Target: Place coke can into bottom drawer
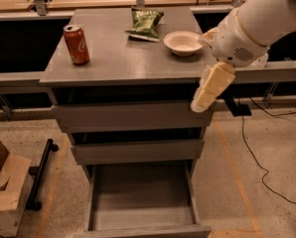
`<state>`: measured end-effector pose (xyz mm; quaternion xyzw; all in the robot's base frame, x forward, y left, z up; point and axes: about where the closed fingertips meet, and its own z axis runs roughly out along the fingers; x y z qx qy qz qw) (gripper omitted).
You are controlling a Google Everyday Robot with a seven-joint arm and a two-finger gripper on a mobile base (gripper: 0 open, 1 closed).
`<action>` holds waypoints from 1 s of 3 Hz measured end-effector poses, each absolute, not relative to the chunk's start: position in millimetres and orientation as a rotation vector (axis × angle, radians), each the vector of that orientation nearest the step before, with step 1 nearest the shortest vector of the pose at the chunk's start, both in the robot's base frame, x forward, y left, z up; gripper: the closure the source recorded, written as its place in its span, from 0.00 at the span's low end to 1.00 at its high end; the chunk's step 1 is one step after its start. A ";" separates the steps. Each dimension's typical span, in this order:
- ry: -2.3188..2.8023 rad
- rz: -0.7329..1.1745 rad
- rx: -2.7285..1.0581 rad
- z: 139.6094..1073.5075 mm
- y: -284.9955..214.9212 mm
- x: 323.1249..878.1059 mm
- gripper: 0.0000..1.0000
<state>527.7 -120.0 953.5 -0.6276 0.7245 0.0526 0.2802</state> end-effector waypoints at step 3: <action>1.777 0.322 -1.611 920.3 -32.7 611.1 0.00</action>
Offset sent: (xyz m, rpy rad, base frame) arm 0.0451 0.0489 -0.0198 0.0915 -0.0104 0.0645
